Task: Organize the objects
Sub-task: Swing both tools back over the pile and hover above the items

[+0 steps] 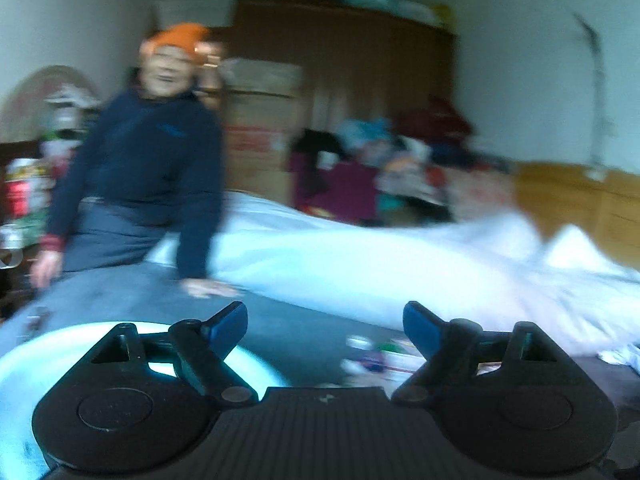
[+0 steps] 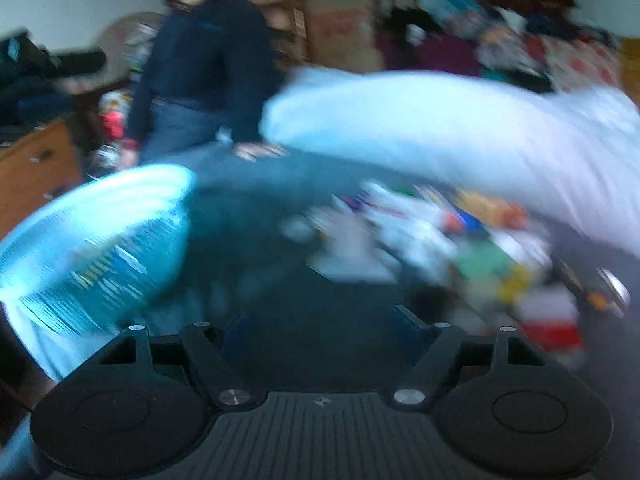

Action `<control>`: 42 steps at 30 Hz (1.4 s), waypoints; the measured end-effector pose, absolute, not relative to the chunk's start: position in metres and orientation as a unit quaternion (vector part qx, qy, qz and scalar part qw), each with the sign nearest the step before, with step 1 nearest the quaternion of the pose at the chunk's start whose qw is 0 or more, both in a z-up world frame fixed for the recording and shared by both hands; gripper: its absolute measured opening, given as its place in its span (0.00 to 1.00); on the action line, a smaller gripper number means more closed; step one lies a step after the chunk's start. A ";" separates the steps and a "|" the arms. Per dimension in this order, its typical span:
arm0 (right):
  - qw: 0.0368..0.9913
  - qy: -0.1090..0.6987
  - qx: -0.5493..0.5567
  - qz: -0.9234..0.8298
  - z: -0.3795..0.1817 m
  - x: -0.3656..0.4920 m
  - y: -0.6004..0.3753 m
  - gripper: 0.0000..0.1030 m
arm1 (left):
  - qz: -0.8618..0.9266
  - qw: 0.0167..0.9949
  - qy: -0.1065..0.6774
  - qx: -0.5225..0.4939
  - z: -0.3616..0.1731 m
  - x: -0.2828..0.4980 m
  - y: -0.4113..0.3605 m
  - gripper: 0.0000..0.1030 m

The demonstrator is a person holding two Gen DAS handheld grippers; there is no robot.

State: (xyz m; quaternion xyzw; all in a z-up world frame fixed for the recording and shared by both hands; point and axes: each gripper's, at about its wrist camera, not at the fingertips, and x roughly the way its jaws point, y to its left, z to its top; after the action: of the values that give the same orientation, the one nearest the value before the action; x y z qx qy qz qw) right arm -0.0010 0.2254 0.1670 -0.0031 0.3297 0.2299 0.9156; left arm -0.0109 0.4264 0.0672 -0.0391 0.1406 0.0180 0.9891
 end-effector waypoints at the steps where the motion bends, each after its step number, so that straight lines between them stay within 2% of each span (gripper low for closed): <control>1: 0.917 0.336 -0.005 0.216 0.159 -0.001 0.213 0.74 | 0.003 0.988 0.148 -0.037 0.061 -0.005 0.414 0.84; 6: 0.920 0.349 0.004 0.175 0.128 0.009 0.177 0.76 | -0.029 0.980 0.191 -0.038 0.029 0.012 0.382 0.84; 10: 0.925 0.329 -0.003 0.188 0.110 0.017 0.183 0.79 | -0.030 0.973 0.228 -0.034 0.002 0.024 0.370 0.85; 14: 0.931 0.294 -0.024 0.214 0.099 0.035 0.209 0.89 | -0.029 0.967 0.252 -0.029 -0.016 0.032 0.366 0.85; 20: 0.924 0.297 -0.038 0.237 0.075 0.080 0.240 0.94 | -0.034 0.964 0.265 -0.016 -0.026 0.038 0.363 0.87; 29: 0.925 0.268 -0.071 0.258 0.070 0.107 0.274 1.00 | -0.016 0.968 0.252 -0.014 -0.027 0.039 0.372 0.87; 32: 0.907 0.311 -0.098 0.267 0.055 0.111 0.285 1.00 | -0.012 0.969 0.248 -0.017 -0.026 0.039 0.373 0.87; 42: 0.906 0.314 -0.091 0.269 0.055 0.112 0.283 1.00 | -0.011 0.972 0.231 -0.032 -0.021 0.038 0.372 0.88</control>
State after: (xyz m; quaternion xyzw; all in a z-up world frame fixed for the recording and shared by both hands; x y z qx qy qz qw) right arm 0.1117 0.2833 0.0547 -0.0905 0.3142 0.2693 0.9059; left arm 0.0376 0.3718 -0.0213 -0.0319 0.2310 -0.0106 0.9724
